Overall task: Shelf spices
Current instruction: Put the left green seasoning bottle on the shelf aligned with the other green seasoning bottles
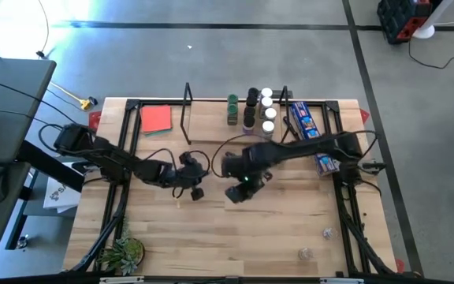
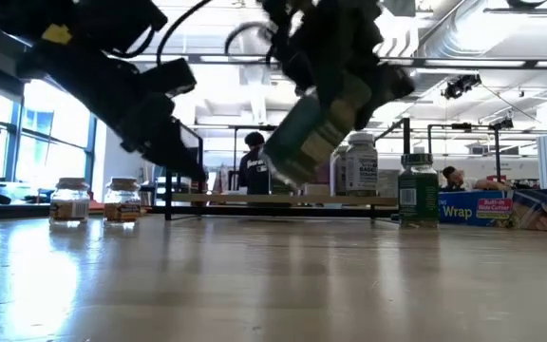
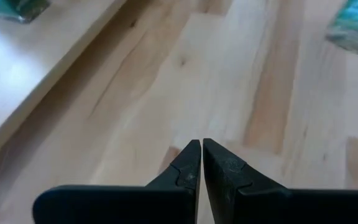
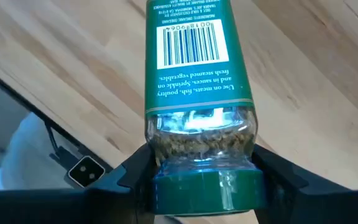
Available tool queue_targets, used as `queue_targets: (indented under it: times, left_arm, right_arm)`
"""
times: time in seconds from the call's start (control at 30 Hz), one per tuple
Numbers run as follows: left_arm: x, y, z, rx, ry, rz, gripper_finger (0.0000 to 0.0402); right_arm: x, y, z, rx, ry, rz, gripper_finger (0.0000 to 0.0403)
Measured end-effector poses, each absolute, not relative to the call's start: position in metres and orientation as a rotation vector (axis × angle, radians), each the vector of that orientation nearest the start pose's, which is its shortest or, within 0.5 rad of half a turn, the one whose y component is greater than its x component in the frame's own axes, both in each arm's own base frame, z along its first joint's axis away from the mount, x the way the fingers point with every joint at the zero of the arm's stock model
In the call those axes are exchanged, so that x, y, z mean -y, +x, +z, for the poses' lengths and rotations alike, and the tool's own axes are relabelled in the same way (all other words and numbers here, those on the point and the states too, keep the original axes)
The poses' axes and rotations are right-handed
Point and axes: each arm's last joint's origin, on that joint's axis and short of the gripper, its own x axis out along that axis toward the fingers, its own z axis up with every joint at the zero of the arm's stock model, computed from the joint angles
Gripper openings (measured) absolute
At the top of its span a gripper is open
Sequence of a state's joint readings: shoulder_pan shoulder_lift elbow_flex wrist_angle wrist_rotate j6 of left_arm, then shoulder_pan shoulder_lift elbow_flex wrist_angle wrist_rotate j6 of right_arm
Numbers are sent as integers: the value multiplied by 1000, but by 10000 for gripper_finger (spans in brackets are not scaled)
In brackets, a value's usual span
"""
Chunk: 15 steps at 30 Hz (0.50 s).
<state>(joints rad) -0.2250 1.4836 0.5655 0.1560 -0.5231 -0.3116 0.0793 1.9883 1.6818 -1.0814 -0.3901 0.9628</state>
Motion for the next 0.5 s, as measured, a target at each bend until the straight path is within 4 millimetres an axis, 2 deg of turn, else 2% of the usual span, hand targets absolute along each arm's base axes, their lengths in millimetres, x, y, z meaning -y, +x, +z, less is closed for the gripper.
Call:
queue_targets:
  times: [0.17, 0.3, 0.5]
  left_arm:
    - [52, 258, 140, -661, -26, 361, 14]
    - [59, 265, 134, -613, -46, 344, 14]
    - [63, 278, 113, -587, -83, 302, 14]
  right_arm:
    - [-21, 400, 215, -1601, 1131, -222, 182]
    - [-11, 401, 199, -1665, 1175, -266, 182]
    - [-2, 401, 197, -1693, 1240, -215, 182]
